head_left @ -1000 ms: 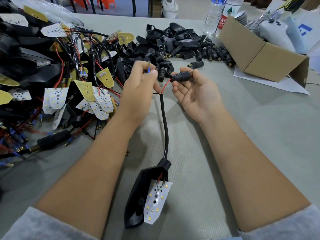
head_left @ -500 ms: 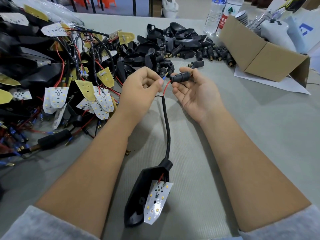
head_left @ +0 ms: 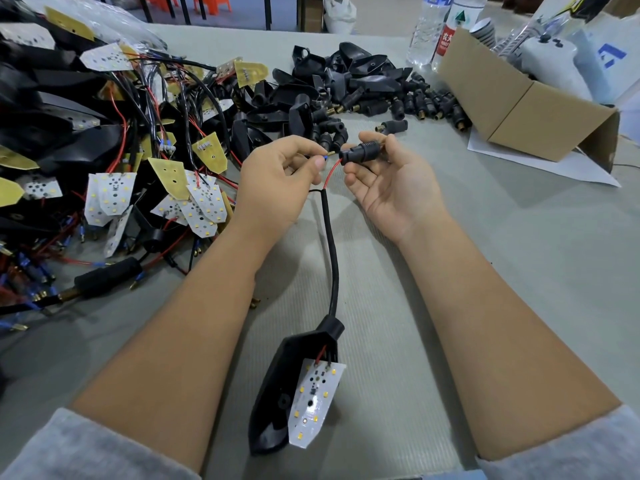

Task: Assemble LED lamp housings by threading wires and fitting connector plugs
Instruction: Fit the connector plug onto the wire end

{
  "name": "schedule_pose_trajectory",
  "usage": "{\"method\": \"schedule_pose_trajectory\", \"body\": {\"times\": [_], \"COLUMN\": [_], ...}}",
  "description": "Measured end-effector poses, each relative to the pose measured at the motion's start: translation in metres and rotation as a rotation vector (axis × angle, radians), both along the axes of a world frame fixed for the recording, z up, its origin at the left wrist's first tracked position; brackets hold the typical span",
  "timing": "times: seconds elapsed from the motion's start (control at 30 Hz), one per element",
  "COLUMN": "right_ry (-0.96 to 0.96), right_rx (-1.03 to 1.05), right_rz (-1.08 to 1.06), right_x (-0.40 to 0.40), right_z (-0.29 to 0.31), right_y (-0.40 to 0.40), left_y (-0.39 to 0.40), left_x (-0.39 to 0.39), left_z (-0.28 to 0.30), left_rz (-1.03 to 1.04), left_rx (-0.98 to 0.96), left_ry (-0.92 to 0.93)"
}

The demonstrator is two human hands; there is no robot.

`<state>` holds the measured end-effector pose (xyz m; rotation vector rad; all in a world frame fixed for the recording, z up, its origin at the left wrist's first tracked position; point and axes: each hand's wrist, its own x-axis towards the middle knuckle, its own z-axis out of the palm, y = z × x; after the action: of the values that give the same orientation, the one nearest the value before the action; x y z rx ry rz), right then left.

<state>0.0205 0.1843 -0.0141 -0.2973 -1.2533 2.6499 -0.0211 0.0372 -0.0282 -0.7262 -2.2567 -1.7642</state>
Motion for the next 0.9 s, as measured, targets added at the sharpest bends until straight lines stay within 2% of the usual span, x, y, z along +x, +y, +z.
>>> {"method": "schedule_pose_trajectory", "body": {"times": [0.33, 0.9], "right_ry": [0.004, 0.015], "right_rx": [0.048, 0.162], "right_rz": [0.011, 0.056], "right_x": [-0.0006, 0.0027], "right_z": [-0.0004, 0.0004], "right_y": [0.0004, -0.0034], "left_y": [0.0010, -0.0025], "left_x": [0.0019, 0.0047], "left_z": [0.0011, 0.0048], "left_rz": [-0.012, -0.007], "left_rx": [-0.072, -0.057], "left_ry": [0.005, -0.012]}}
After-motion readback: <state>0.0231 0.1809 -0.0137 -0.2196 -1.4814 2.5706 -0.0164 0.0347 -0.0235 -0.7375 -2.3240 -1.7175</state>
